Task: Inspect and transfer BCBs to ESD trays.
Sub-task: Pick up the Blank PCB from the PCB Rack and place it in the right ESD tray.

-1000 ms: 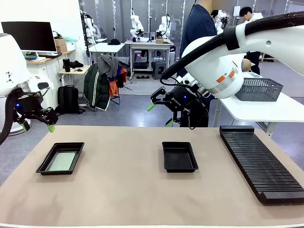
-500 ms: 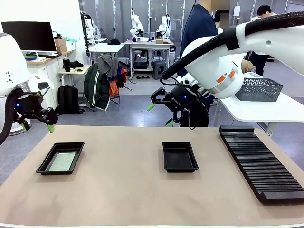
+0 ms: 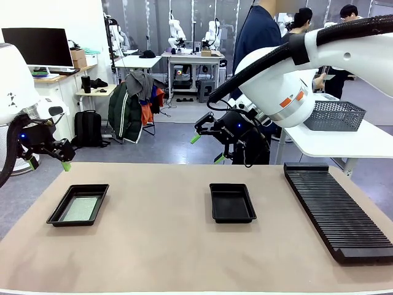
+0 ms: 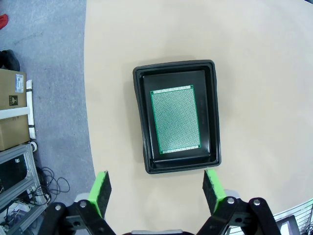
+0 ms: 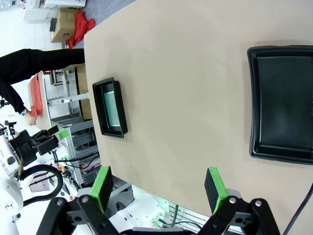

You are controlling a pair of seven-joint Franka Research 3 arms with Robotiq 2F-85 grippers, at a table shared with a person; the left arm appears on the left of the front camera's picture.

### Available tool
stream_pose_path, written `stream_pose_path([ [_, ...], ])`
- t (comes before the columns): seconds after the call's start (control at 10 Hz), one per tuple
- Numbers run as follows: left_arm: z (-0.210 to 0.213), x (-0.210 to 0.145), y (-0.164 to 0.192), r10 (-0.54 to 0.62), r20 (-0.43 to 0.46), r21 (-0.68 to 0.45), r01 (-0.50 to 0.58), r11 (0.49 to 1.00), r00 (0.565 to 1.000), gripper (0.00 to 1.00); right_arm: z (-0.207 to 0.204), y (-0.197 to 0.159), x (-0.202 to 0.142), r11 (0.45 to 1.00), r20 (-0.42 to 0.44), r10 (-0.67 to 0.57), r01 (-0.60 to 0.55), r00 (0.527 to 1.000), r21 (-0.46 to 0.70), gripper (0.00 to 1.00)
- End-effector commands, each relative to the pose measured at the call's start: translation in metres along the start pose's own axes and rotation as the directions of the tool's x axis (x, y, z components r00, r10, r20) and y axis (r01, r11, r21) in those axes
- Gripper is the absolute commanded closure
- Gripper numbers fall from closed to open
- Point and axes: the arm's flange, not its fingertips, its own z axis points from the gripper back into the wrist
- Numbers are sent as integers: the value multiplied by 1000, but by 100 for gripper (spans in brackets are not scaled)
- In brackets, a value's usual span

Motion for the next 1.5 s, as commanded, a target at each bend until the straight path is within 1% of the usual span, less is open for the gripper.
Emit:
stream_pose_path([
  [0.0, -1, -1, 0, 1, 5, 1, -1, 1000, 1000, 0, -1, 3, 2, 1000, 4, -16, 16, 1000, -19, 0],
  [1.4, -1, -1, 0, 1, 5, 1, -1, 1000, 1000, 0, -1, 3, 2, 1000, 4, -16, 16, 1000, -19, 0],
])
